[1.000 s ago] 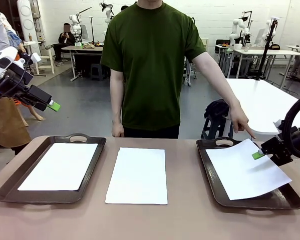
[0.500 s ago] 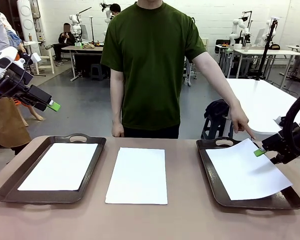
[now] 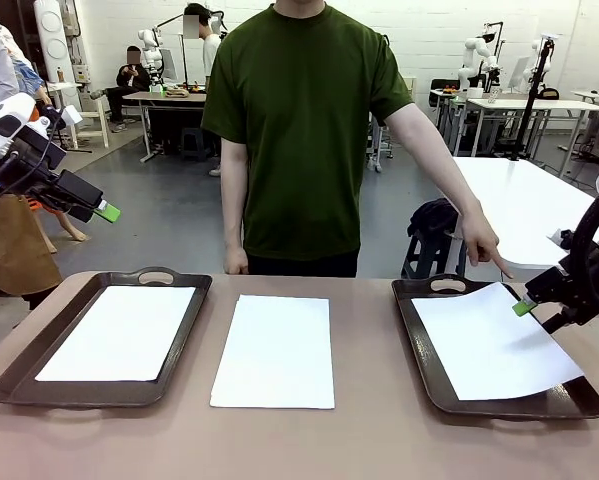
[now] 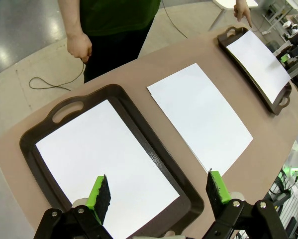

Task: Sort the A4 documents.
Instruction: Place the A4 Paper in the designated Handle tray, then receive the A4 Paper.

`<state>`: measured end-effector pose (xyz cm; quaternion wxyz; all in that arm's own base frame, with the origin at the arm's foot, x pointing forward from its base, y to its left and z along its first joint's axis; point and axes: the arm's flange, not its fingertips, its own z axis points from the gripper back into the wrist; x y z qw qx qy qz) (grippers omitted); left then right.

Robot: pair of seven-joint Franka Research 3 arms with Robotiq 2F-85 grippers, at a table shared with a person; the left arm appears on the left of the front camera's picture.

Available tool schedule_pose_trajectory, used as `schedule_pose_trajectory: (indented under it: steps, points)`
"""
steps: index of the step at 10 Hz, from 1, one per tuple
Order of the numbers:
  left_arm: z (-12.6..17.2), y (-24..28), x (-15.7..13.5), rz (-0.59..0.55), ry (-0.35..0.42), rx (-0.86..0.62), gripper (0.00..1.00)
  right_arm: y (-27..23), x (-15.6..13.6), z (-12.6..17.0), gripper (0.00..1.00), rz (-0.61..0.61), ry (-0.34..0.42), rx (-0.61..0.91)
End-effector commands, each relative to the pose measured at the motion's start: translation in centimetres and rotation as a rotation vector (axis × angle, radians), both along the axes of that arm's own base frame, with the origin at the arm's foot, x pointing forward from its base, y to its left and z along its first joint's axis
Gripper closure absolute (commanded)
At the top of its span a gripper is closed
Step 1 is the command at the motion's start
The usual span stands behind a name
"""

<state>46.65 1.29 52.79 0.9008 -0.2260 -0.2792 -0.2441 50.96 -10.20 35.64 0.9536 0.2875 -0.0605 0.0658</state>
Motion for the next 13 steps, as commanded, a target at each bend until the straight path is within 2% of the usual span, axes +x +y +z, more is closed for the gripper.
schedule_pose_trajectory:
  steps: [1, 5, 6, 13]
  points:
    - [0.1, 0.0, 0.0, 0.005, -0.009, 0.009, 0.00, 0.5, -0.3, 0.3, 0.00, -0.017, 0.017, -0.050]
    - [0.1, 0.0, 0.0, 0.005, -0.009, 0.009, 0.00, 1.5, -0.1, 0.5, 0.00, -0.026, 0.034, -0.039]
    - [0.1, 0.0, 0.0, 0.005, -0.009, 0.009, 0.00, 0.0, 0.1, 0.1, 0.00, -0.005, 0.005, -0.021]
    - [0.1, 0.0, 0.0, 0.005, -0.009, 0.009, 0.00, 0.0, 0.1, 0.1, 0.00, -0.005, 0.005, -0.021]
